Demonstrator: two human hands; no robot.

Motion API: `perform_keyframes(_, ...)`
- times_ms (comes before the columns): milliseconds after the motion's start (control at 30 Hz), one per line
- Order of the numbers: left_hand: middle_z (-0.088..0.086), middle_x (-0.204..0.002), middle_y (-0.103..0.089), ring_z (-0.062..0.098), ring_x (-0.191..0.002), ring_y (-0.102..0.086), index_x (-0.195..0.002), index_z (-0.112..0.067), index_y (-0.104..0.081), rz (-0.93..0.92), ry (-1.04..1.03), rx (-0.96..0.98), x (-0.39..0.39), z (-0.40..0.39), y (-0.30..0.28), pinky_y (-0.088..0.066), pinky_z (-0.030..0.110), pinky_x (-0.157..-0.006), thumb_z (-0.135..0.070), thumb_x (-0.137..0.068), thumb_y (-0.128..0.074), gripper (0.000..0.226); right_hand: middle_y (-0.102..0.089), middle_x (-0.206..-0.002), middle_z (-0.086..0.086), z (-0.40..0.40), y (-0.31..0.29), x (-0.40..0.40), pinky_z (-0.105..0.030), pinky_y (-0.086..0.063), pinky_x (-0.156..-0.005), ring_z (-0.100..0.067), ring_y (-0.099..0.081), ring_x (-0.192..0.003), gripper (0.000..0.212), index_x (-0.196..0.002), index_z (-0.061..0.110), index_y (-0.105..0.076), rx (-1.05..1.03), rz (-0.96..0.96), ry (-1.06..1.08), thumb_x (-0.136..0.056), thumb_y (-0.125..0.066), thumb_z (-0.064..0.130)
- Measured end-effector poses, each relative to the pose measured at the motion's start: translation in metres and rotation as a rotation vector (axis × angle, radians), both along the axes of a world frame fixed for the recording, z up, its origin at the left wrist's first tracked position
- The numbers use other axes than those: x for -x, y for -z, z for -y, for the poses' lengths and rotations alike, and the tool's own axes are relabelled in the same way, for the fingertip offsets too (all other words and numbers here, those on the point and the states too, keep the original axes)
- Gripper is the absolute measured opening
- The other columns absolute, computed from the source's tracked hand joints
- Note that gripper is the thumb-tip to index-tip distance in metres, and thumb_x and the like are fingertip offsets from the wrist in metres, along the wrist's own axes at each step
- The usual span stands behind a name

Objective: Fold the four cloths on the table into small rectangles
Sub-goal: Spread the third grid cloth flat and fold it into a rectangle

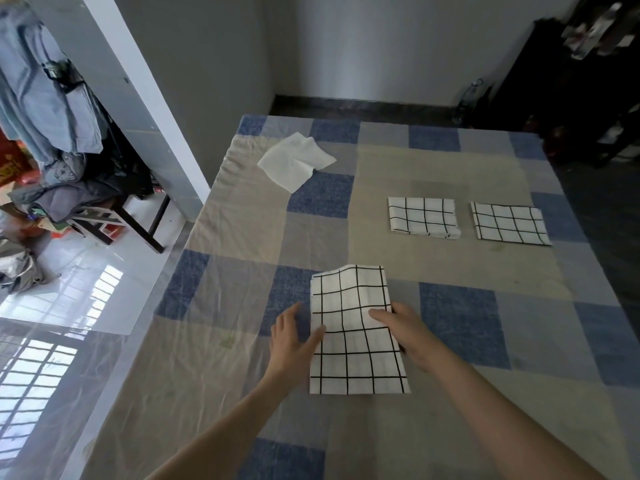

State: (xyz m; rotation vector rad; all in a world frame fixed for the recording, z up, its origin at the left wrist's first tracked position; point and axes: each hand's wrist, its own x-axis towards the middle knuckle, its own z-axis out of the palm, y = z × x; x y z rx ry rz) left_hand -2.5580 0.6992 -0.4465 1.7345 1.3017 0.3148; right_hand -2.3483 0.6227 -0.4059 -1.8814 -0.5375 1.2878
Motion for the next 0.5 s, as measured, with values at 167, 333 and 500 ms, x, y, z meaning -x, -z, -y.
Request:
perform_keyframes(167,-0.001,-0.122,-0.060,0.019,-0.110,-0.059,-0.135,-0.024,-0.039,0.245,-0.177,0.514,-0.020,-0.034,-0.027,-0.045,0.040,-0.099,-0.056,-0.085,-0.064,0.065,-0.074,-0.104,-0.007,0.000,-0.033,-0.003,-0.043,-0.054,-0.091,-0.023,-0.070,-0.099,0.021,-0.112,0.011,-0.068,-0.131,-0.256,0.062,-0.093,-0.059,0.014)
perform_keyframes(333,0.019,-0.108,-0.071,0.031,-0.094,-0.069,-0.112,-0.004,-0.068,0.366,-0.102,0.661,-0.027,-0.056,-0.042,-0.058,0.039,-0.081,-0.027,-0.093,-0.063,0.030,-0.072,-0.108,-0.015,-0.001,-0.049,-0.014,-0.049,-0.054,-0.089,-0.031,-0.069,-0.102,0.023,-0.113,0.007,-0.066,-0.169,-0.344,0.137,-0.094,-0.056,0.010)
perform_keyframes(500,0.020,-0.103,-0.070,0.026,-0.086,-0.065,-0.102,-0.003,-0.069,0.437,-0.183,0.578,-0.044,-0.072,-0.057,-0.052,0.039,-0.085,-0.020,-0.090,-0.067,0.021,-0.074,-0.106,-0.009,-0.007,-0.058,-0.028,-0.041,-0.055,-0.087,-0.024,-0.069,-0.100,0.020,-0.111,0.009,-0.067,-0.183,-0.228,0.092,-0.093,-0.059,0.013)
